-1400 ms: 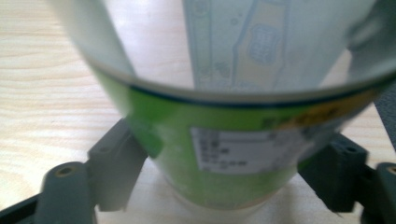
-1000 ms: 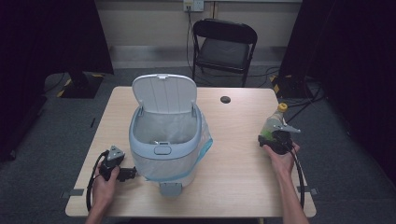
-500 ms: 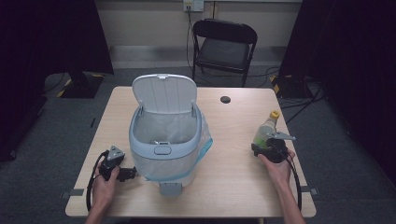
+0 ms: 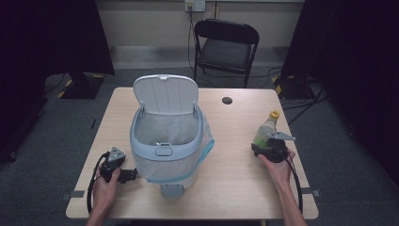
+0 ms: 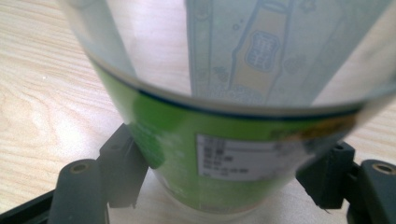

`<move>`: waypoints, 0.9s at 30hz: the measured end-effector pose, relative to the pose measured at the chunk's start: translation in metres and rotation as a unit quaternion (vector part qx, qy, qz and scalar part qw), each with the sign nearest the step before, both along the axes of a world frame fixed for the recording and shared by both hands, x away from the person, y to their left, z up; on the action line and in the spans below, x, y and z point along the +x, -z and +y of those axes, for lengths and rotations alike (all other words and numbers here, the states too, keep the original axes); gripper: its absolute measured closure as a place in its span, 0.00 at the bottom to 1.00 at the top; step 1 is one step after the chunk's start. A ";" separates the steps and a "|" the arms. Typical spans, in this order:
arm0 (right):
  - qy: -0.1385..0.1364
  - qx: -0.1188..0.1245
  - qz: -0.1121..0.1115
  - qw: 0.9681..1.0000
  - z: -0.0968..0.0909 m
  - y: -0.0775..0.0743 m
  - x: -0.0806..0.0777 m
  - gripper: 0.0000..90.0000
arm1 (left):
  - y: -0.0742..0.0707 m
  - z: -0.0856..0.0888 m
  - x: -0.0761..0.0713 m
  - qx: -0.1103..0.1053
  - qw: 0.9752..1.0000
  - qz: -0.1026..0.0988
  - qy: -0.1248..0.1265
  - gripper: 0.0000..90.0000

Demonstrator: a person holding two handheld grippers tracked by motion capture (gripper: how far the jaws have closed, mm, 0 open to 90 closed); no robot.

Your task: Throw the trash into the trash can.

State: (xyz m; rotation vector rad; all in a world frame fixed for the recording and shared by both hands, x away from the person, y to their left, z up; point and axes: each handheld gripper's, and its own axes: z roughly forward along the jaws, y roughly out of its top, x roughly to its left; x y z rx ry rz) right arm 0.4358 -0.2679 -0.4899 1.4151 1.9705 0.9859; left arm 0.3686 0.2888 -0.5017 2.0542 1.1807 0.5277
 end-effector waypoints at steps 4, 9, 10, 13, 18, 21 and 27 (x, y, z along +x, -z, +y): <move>-0.003 0.003 0.004 1.000 0.002 -0.001 -0.001 0.30 | 0.000 0.000 0.000 0.000 1.000 0.000 0.000 0.17; -0.019 0.033 0.002 0.999 0.005 -0.005 -0.005 0.30 | 0.000 0.000 0.000 0.000 1.000 0.000 0.000 0.17; -0.022 0.038 0.000 0.999 0.006 -0.007 -0.006 0.30 | 0.000 0.000 0.000 0.000 1.000 0.000 0.000 0.17; -0.033 0.056 -0.006 0.998 0.009 -0.014 -0.011 0.30 | 0.000 0.000 0.000 0.000 1.000 0.000 0.000 0.17; -0.059 0.082 -0.016 0.995 0.017 -0.026 -0.019 0.30 | 0.000 0.000 0.000 0.000 1.000 0.000 0.000 0.17; -0.074 0.099 -0.019 0.992 0.022 -0.032 -0.023 0.30 | 0.000 0.000 0.000 0.000 1.000 0.000 0.000 0.17; -0.095 0.117 -0.033 0.988 0.028 -0.043 -0.029 0.30 | 0.000 0.000 0.000 0.000 1.000 0.000 0.000 0.17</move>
